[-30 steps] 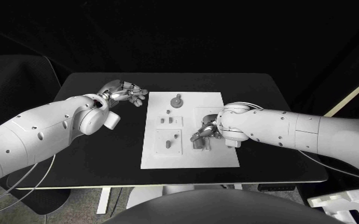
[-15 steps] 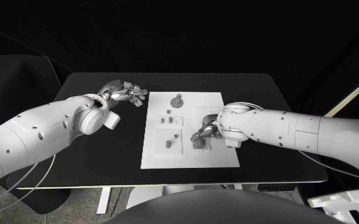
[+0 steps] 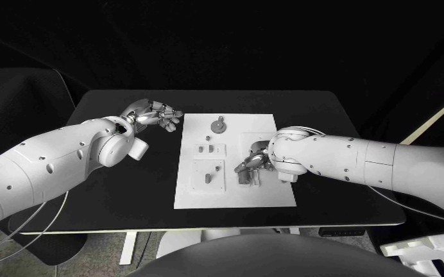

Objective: Assemble the parts on the task board

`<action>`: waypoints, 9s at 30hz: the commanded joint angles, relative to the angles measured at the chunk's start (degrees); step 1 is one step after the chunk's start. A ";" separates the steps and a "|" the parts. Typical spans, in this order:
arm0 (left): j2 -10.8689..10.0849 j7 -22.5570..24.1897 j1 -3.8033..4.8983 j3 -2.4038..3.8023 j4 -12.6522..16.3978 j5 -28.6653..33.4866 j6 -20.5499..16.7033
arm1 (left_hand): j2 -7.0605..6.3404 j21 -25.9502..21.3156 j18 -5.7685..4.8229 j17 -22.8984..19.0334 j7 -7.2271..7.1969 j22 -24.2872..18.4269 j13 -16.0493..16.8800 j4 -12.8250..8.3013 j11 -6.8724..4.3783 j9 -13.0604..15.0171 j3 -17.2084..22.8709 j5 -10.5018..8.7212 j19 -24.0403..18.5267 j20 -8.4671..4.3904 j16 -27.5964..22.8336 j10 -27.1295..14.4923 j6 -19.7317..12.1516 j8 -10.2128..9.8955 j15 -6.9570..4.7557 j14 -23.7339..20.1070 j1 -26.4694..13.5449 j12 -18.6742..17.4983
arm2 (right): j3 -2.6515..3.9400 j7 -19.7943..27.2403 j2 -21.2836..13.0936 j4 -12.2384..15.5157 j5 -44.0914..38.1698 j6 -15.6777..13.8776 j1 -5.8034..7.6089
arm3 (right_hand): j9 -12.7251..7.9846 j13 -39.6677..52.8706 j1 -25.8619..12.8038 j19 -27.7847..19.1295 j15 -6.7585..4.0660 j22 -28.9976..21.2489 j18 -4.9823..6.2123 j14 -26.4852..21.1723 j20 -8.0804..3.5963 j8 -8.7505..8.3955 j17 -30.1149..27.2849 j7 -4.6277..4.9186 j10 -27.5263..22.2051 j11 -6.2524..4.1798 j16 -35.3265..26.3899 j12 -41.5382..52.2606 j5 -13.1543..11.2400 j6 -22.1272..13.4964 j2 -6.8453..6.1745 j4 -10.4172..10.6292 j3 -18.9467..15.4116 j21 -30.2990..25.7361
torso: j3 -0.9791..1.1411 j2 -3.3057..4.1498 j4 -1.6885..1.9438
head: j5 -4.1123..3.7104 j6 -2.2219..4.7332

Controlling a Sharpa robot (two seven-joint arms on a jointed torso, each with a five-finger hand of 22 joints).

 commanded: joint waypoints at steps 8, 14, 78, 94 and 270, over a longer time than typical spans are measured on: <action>0.02 0.22 0.04 0.04 0.07 -0.04 0.66 | 0.00 0.21 0.95 0.04 -0.03 0.08 0.07 0.39 0.03 0.09 -0.04 0.12 0.33 -0.02 -0.37 0.35 0.06 0.19 0.00 0.21 -0.61 -0.19 | 0.00 1.39 -0.37 0.51 -0.31 -1.79 -0.06 | -0.04 0.09 -0.39 -0.04 -0.36 0.06 1.14 -0.10 0.28 -0.11 0.03 0.38 -0.03 -0.24 4.68 -0.37 -0.21 0.09 -0.40 0.25 -0.06 7.74 | 0.02 0.00 -0.01 | -0.04 0.01; -0.06 0.17 0.04 0.03 0.04 -0.04 0.74 | 0.00 0.21 0.95 0.04 -0.03 0.08 0.07 0.39 0.03 0.09 -0.04 0.12 0.32 -0.02 -0.39 0.34 0.05 0.18 0.00 0.21 -0.62 -0.21 | 0.02 2.28 -2.36 2.81 -0.80 -2.16 -0.05 | 0.02 0.19 0.30 -0.01 -0.42 0.19 1.31 -0.04 0.18 -0.09 0.08 0.32 0.02 -0.34 4.75 -0.28 -0.15 0.06 -0.05 -0.55 0.27 7.83 | 0.03 0.00 0.00 | -0.04 0.01; -0.09 0.22 0.03 0.02 0.00 -0.11 0.77 | 0.05 0.17 0.96 0.03 -0.03 0.07 0.07 0.45 0.03 0.08 -0.01 0.13 0.26 -0.04 -0.58 0.34 -0.02 0.15 0.01 0.21 -0.67 -0.34 | 0.08 4.19 -5.39 5.79 -3.37 -0.64 -0.04 | 1.00 0.83 11.22 0.12 -0.59 1.31 1.67 0.18 0.08 0.72 0.33 0.14 0.26 -0.56 4.77 -0.04 -0.15 0.80 1.27 -8.78 2.87 7.94 | 0.01 0.00 0.00 | -0.38 0.01; -0.23 0.17 0.03 0.01 0.02 -0.11 0.67 | 0.05 0.16 0.96 0.02 -0.03 0.07 0.07 0.45 0.03 0.08 0.00 0.13 0.25 -0.04 -0.61 0.34 -0.03 0.14 0.01 0.21 -0.68 -0.37 | 2.18 1.99 -11.74 7.43 -1.74 0.22 2.95 | 0.78 0.92 9.99 0.55 -0.53 1.48 1.52 0.61 0.21 -0.06 0.35 0.56 0.61 -0.58 4.85 0.03 -0.25 -0.70 0.41 -7.89 1.78 7.98 | 0.00 -0.05 -0.12 | -0.92 0.01; -0.33 -0.48 0.05 -0.01 0.20 -0.27 0.90 | 0.13 0.12 0.97 0.04 -0.03 0.08 0.10 0.59 0.03 0.11 0.08 0.13 0.19 -0.06 -1.02 0.44 -0.10 0.11 0.01 0.34 -0.81 -0.65 | 1.10 -0.88 -5.57 2.17 11.16 -5.60 -2.23 | 1.73 1.53 23.91 -0.32 -0.39 2.26 1.20 -0.22 0.60 -0.21 0.82 0.74 -0.17 -0.29 4.72 -0.42 -0.12 -1.69 3.05 -8.20 8.79 7.64 | -0.04 0.01 0.01 | -2.08 0.01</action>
